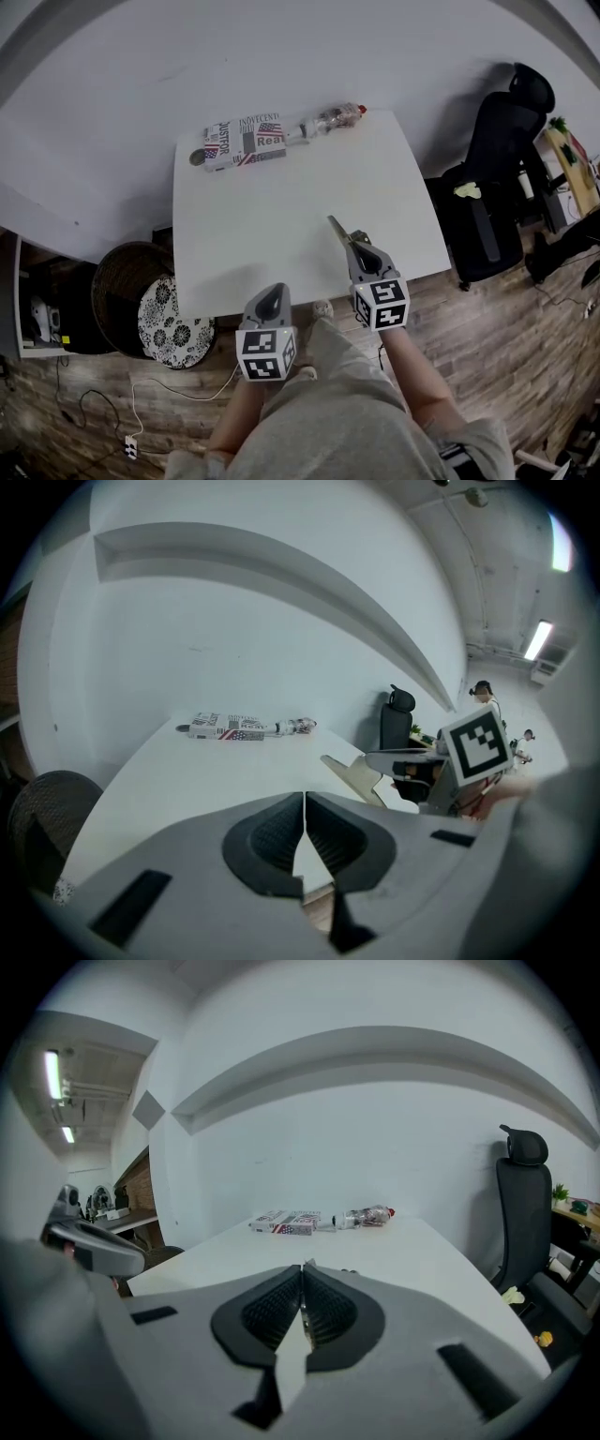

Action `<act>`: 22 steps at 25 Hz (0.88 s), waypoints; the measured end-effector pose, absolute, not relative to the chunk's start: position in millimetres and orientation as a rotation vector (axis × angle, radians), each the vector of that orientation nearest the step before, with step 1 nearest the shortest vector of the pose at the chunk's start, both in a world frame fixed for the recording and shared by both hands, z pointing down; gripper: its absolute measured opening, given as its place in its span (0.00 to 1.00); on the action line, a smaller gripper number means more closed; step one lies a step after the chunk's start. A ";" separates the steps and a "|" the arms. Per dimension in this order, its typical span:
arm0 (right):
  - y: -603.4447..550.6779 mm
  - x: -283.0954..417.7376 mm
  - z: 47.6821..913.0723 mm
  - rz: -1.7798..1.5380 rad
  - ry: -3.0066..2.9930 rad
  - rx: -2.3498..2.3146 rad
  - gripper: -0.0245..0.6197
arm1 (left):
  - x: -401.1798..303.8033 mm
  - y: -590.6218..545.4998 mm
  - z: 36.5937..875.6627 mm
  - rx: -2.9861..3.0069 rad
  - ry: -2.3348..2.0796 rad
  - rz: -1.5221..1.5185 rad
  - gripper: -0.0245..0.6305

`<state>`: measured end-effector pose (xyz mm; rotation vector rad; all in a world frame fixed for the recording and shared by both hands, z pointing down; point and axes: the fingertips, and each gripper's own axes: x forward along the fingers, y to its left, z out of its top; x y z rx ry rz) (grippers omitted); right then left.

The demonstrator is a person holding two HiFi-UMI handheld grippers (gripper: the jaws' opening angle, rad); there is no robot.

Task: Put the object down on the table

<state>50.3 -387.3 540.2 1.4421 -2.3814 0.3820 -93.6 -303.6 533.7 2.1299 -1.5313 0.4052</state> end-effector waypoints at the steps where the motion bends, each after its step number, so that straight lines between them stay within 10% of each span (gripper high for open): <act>1: -392.0 50.9 544.6 0.389 -2.374 1.438 0.05 | -92.8 -307.2 534.9 2.130 -1.529 0.409 0.05; 22: -448.5 51.3 598.9 0.441 -2.260 1.369 0.05 | -76.7 -357.6 547.0 2.137 -1.483 0.438 0.05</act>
